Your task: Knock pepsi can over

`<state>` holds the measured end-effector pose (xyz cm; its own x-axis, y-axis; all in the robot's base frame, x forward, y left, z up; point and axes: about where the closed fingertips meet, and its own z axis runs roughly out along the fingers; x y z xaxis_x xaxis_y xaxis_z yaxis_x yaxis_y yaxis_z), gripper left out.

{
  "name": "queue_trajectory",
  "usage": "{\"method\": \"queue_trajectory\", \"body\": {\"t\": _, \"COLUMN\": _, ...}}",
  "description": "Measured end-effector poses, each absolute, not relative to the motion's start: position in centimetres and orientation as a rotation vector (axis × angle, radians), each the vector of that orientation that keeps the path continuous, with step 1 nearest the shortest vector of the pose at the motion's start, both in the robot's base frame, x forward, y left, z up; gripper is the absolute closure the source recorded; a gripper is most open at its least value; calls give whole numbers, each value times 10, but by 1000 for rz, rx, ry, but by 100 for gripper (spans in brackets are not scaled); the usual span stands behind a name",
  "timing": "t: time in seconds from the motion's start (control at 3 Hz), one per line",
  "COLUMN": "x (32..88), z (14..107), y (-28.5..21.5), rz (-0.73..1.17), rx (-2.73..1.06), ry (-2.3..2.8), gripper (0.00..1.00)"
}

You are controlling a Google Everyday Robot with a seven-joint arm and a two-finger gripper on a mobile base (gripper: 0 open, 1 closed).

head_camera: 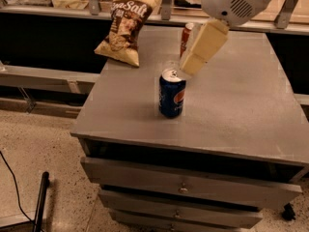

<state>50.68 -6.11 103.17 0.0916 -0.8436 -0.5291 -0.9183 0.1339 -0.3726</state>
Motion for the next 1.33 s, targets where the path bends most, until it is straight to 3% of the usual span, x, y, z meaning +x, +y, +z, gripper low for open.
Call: {"method": "queue_trajectory", "body": {"t": 1.33, "x": 516, "z": 931, "y": -47, "rz": 544, "rx": -1381, "ry": 1683, "gripper": 0}}
